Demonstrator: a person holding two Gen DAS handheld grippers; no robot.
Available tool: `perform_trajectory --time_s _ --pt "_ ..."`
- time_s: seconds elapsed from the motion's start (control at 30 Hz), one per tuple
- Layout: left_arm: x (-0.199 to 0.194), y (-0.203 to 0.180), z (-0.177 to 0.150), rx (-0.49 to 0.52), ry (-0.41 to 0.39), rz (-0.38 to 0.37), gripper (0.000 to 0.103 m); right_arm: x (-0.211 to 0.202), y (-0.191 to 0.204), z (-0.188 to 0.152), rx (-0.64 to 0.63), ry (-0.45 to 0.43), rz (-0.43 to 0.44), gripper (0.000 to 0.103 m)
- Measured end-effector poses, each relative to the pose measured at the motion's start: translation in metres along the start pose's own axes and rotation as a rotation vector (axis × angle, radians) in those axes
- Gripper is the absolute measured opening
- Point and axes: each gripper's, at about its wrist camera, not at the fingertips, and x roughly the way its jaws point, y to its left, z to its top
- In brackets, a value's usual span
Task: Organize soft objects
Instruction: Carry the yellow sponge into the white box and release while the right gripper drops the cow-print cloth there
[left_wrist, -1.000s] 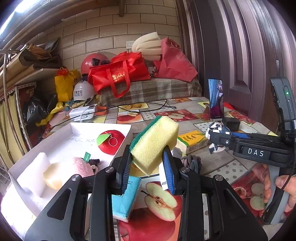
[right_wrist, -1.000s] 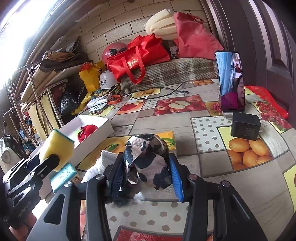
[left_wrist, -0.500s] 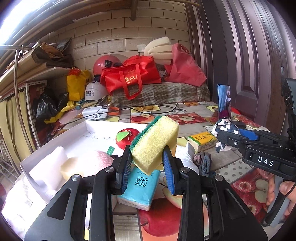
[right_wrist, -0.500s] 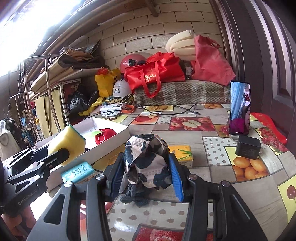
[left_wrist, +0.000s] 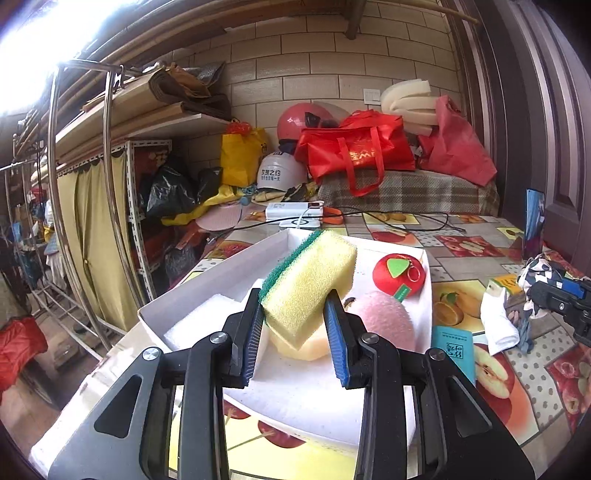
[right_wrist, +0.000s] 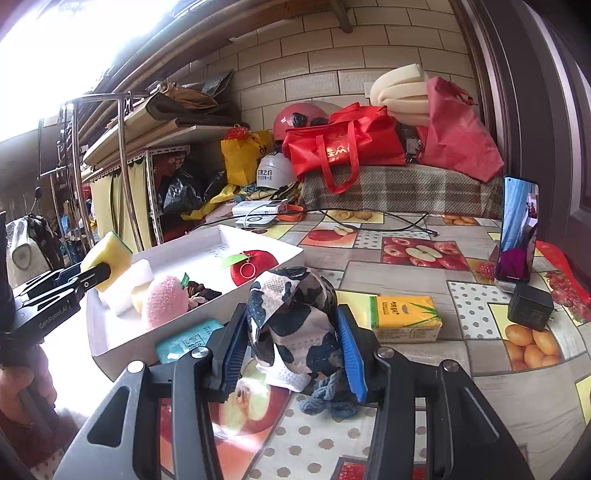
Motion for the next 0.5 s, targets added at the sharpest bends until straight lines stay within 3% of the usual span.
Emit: perform_trajectory --time_s 0.23,0.5 --pt "0.024 0.019 0.005 -0.036 0.005 0.04 0.033 0.027 0.04 0.006 -0.034 0.025 0.061 0.046" --pt "0.048 0.041 0.013 -0.135 0.019 0.071 0.033 0.064 0.073 0.019 -0.078 0.03 0.072 0.046"
